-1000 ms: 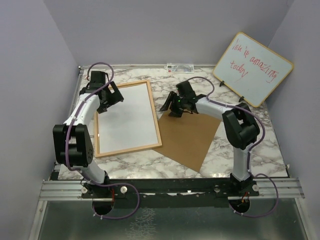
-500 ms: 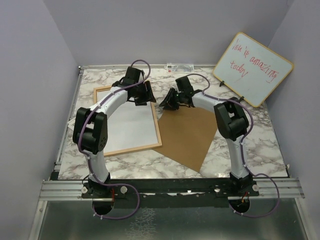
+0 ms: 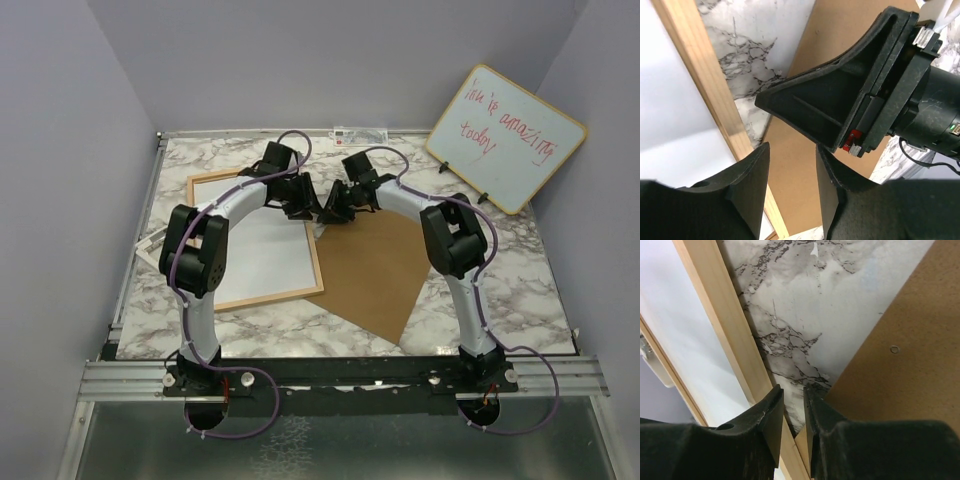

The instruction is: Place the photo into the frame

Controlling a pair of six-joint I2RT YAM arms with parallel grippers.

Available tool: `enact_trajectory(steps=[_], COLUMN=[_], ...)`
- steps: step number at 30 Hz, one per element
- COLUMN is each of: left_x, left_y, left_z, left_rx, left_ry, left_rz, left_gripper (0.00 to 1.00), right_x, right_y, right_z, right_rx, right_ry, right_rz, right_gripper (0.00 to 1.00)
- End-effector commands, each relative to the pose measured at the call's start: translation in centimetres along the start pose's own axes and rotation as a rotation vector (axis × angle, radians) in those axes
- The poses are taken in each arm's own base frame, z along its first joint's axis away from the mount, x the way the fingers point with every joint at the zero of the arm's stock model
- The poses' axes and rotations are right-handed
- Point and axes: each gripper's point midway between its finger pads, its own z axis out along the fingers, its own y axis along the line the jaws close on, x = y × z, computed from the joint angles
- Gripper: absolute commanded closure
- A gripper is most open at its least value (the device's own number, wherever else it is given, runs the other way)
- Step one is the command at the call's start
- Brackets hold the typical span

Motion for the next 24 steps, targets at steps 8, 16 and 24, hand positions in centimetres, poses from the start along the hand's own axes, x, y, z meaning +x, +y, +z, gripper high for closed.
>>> enact_trajectory(steps=[8, 16, 24], left_x=[5.7, 6.3, 7.4], left_y=[-1.6, -0.3, 5.2], left_z=[2.7, 3.9, 1.8], left_rx=[0.066, -0.015, -0.305], left_ry=[0.127, 0.128, 0.111], left_rz=[0.009, -0.045, -0.017], left_gripper=[0.60, 0.68, 0.68], right_x=[6.4, 7.8, 6.4], right_y=[-12.3, -16.8, -19.4], right_z=[-0.9, -2.1, -3.8], right_rx=[0.417, 0.535, 0.625], right_ry=[0.229, 0.304, 0.272], right_rz=[-0.223, -0.371, -0.480], right_gripper=[0.72, 0.71, 0.68])
